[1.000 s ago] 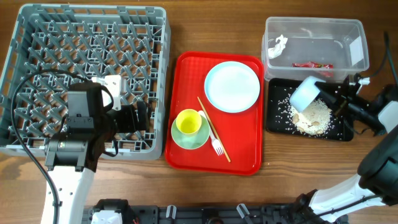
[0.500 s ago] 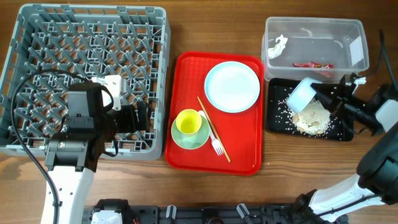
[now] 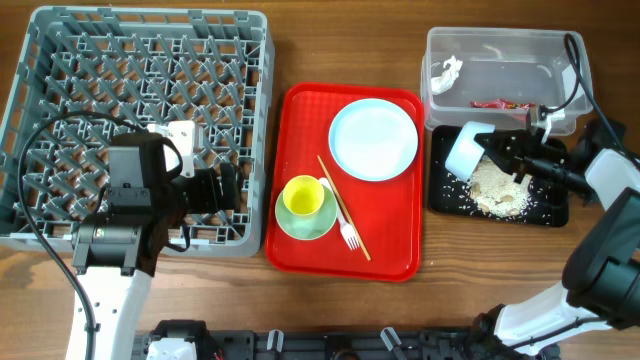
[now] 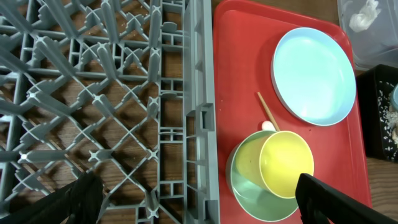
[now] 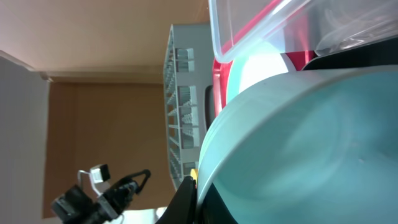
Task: Sort waste into correct bins and load items into the dishwasher rack
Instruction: 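Tip the bowl over the black tray to pour out the rice, then place the empty bowl onto the light-blue plate with the right gripper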
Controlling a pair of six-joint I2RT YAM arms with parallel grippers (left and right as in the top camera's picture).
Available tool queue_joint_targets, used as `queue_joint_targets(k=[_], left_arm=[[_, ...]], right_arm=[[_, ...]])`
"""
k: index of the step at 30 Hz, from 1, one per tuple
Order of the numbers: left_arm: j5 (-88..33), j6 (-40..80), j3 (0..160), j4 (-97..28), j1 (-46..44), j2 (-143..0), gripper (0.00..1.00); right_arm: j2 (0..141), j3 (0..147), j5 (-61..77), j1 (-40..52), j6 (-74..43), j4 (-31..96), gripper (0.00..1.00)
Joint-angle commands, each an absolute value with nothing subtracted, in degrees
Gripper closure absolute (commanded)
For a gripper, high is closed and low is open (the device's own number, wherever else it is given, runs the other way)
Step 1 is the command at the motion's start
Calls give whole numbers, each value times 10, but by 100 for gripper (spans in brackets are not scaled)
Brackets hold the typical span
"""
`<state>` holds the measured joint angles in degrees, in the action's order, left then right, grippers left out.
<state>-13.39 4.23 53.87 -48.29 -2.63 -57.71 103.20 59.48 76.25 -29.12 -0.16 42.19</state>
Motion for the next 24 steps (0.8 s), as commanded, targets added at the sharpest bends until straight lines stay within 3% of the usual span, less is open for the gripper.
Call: queue_joint_targets(k=[1, 8, 13, 16, 19, 24], left_arm=[[-134, 48, 550, -483, -28, -578, 0], [-134, 48, 550, -483, -28, -578, 0], [-134, 48, 550, -483, -28, -578, 0], [-134, 48, 550, -483, -28, -578, 0], [-134, 48, 550, -483, -28, -578, 0], [-134, 48, 550, -483, -28, -578, 0]], right_arm=[[1004, 609, 754, -282, -14, 421, 96], [964, 610, 576, -256, -40, 446, 96], [914, 625, 663, -211, 54, 447, 96], [881, 641, 653, -168, 53, 428, 96], [858, 646, 489, -110, -26, 394, 96], [858, 646, 247, 17, -34, 373, 96]])
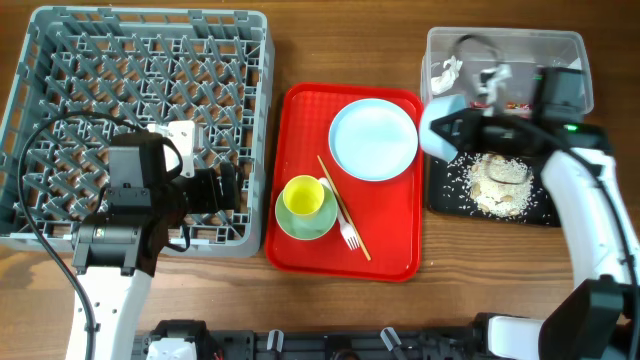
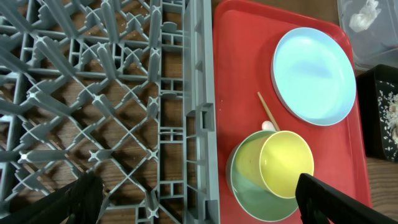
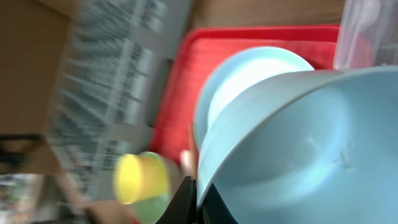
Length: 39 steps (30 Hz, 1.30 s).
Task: Sort waste into correct bins and load items into the dishwasher rack
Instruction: 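Place the empty bowl onto the light-blue plate with the right gripper, then grasp the yellow cup with the right gripper and lift it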
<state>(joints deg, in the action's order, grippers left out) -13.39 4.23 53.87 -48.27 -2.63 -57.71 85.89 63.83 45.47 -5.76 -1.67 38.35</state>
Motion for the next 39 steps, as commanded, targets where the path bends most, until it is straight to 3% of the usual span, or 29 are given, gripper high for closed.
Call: queue_joint_targets(k=[1, 7, 10, 22, 31, 39], left_arm=[[-134, 48, 550, -483, -28, -578, 0], [-134, 48, 550, -483, -28, -578, 0], [-134, 48, 550, -483, -28, -578, 0], [-134, 48, 550, -483, -28, -578, 0], [-134, 48, 550, -483, -28, -578, 0], [-134, 48, 550, -483, -28, -578, 0]], right_arm=[[860, 646, 213, 43, -34, 366, 96], [890, 645, 62, 182, -25, 285, 96], [916, 645, 55, 219, -15, 252, 96], [1031, 645, 65, 262, -17, 208, 95], [1023, 648, 107, 262, -17, 224, 73], [975, 719, 139, 262, -17, 327, 66]])
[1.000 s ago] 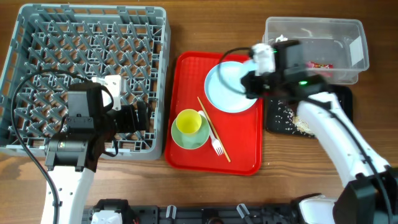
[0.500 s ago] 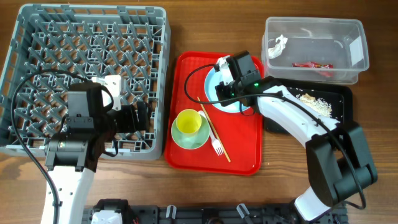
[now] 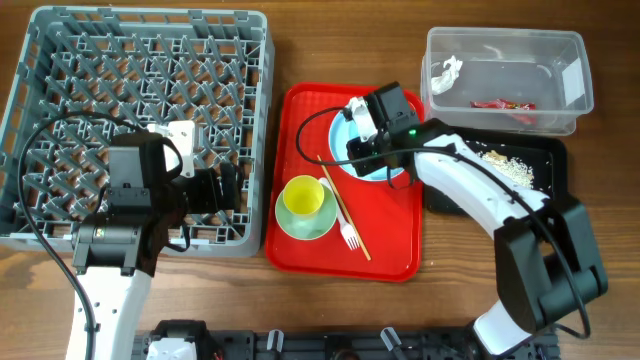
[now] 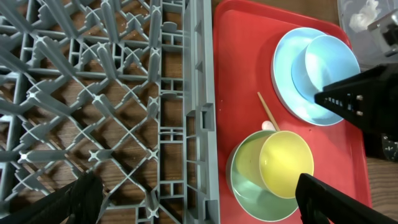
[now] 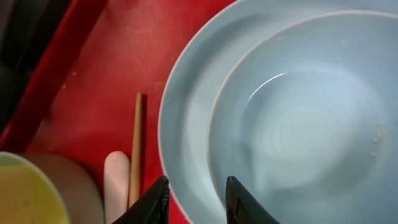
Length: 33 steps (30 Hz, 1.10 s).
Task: Sort waste into correct bins and load items into the dishwasher rack
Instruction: 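Grasp the yellow cup with the right gripper and lift it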
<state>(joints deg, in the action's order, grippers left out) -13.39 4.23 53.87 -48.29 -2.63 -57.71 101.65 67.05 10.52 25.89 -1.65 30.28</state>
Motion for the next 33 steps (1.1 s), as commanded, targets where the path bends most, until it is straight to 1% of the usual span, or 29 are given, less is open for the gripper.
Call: queue_joint_targets(k=[1, 4, 7, 12, 16, 23, 25, 26, 27, 28, 29, 30, 31, 33], left_arm=[[-134, 48, 550, -483, -28, -578, 0], [-134, 48, 550, -483, -28, -578, 0], [-134, 48, 550, -483, -28, -578, 0], [-134, 48, 550, -483, -28, -578, 0], [-134, 48, 550, -483, -28, -578, 0], [-134, 48, 550, -483, -28, -578, 0], [-134, 48, 550, -483, -28, -578, 0], [-134, 48, 550, -483, -28, -578, 0], [-134, 48, 550, -483, -28, -578, 0], [-134, 48, 550, -483, -28, -578, 0], [-134, 48, 550, -483, -28, -578, 0], [-134, 48, 550, -483, -28, -578, 0], [-134, 48, 550, -483, -28, -578, 0], [-134, 48, 550, -483, -28, -578, 0]], right_arm=[[969, 730, 157, 262, -17, 338, 65], [960, 753, 212, 262, -34, 370, 62], [962, 755, 241, 264, -67, 401, 63], [977, 754, 236, 294, -77, 460, 63], [995, 754, 216, 328, -81, 471, 63], [1041, 754, 161, 372, -154, 472, 64], [1054, 754, 160, 375, -168, 472, 71], [1059, 754, 159, 375, -172, 472, 73], [1066, 754, 158, 375, -175, 472, 78], [1071, 754, 156, 375, -183, 472, 81], [1073, 754, 151, 375, -187, 472, 88], [1073, 754, 147, 375, -191, 471, 93], [1073, 754, 143, 375, -193, 469, 96], [1070, 755, 136, 375, -195, 467, 96]])
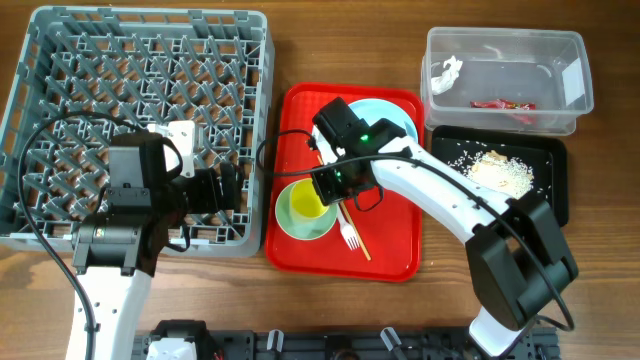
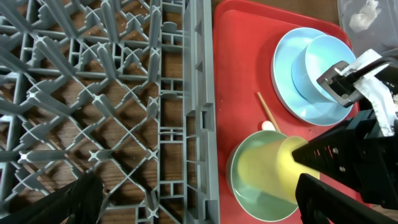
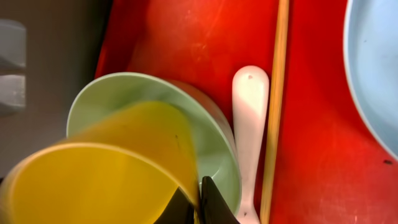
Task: Sort waste into correct bins and load items into the dishwasher rack
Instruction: 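Grasp the yellow cup with the right gripper and lift it, then hand the yellow cup from the right gripper to the left gripper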
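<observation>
A yellow cup [image 1: 305, 203] leans tilted on a green saucer [image 3: 211, 143] at the front of the red tray [image 1: 390, 250]. My right gripper [image 3: 199, 193] is shut on the cup's rim, one finger inside and one outside. A light-blue bowl [image 2: 323, 68] stands on the light-blue plate [image 2: 292, 93] at the back of the tray, partly under my right arm in the overhead view. A chopstick [image 3: 277, 93] and a white fork [image 3: 249, 124] lie beside the saucer. My left gripper [image 2: 199, 199] hangs open over the right front rim of the grey rack [image 1: 150, 15].
A clear bin [image 1: 505, 60] at the back right holds a crumpled tissue and a red wrapper. In front of it is a black tray [image 1: 545, 195] with spilled rice. The rack's compartments hold nothing.
My right gripper was open over the bowl on the plate. It is now at the front of the tray, shut on the yellow cup's rim, and the cup is tilted. The left arm is unchanged.
My right gripper first held the blue bowl tipped over the black tray with rice. Then it held the bowl by the red tray's right edge. Then the bowl stood on the plate with the gripper open above it. Now that gripper grips the yellow cup.
</observation>
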Controlling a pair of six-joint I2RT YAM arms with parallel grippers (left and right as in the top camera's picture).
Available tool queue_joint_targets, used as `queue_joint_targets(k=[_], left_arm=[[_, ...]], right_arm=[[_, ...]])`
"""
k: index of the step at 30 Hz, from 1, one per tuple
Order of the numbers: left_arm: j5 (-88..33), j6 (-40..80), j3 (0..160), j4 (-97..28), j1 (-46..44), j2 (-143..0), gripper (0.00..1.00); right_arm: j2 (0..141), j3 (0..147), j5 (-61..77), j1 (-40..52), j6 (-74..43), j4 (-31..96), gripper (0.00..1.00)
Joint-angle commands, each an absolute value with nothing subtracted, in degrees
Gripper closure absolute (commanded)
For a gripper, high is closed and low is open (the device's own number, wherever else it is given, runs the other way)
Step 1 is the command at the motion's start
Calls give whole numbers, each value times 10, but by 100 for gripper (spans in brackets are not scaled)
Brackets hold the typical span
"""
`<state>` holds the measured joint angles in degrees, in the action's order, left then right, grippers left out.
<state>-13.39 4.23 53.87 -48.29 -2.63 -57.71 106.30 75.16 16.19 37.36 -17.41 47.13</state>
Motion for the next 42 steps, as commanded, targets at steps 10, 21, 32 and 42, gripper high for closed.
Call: queue_joint_targets(k=[10, 21, 32, 42], left_arm=[[-136, 50, 550, -482, -28, -578, 0], [-297, 99, 550, -388, -29, -601, 0], [-559, 147, 550, -163, -28, -687, 0], [-787, 174, 550, 28, -28, -729, 5]], right_arm=[[977, 830, 133, 314, -180, 494, 96], [927, 856, 316, 205, -175, 473, 96], [928, 854, 558, 202, -165, 430, 96], [928, 854, 662, 202, -173, 399, 96]])
